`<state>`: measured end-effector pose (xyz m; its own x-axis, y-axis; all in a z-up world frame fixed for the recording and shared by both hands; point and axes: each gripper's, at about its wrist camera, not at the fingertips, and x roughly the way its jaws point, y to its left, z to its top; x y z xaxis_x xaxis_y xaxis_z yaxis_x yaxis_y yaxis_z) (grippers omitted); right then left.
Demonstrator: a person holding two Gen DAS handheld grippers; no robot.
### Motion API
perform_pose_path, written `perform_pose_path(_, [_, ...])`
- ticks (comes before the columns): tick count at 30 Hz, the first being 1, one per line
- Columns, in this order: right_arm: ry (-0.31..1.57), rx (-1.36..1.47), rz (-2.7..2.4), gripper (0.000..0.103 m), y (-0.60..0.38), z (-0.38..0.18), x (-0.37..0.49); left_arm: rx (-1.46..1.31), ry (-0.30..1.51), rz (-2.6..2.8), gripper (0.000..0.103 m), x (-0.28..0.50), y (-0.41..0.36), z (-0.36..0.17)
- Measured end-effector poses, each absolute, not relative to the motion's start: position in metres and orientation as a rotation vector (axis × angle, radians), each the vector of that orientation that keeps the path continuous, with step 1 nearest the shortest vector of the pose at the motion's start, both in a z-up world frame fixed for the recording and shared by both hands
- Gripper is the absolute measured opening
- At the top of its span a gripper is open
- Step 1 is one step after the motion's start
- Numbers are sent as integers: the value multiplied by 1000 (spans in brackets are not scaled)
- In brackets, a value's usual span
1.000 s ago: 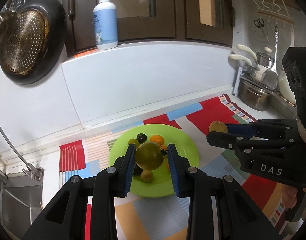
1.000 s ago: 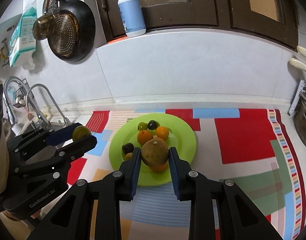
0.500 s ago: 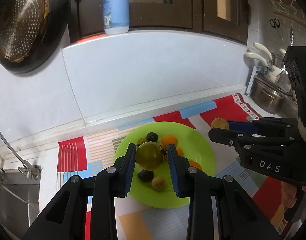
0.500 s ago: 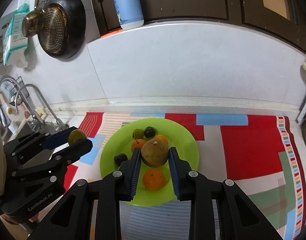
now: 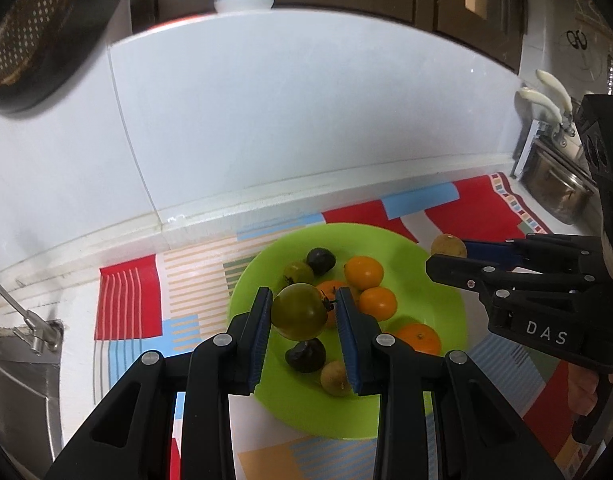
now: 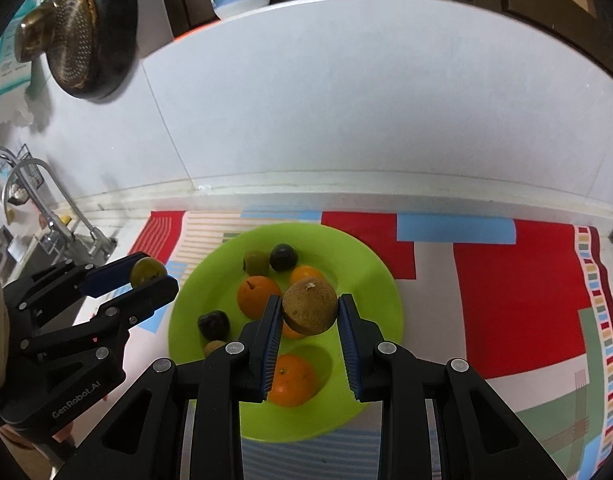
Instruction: Organize fruits
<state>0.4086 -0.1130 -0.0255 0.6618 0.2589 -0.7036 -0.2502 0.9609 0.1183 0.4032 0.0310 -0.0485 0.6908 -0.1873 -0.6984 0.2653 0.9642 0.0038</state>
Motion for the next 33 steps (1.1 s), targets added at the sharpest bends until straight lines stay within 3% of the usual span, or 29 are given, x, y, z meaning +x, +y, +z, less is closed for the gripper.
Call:
perform_pose_path(21, [871,14,268,30,-116,-61,442,92,846,-258,34,432,30,-82])
perform_pose_path(23, [873,22,269,31,-117,-60,442,96,842,-260,38,432,29,-80])
perform_pose_path(25, [869,23,269,42,-118,-58,441,94,834,-259,39,429,29,-77])
perform_pose_path(33, [835,8,268,42,-119,-44,419,78,791,-240,42,406,32,-56])
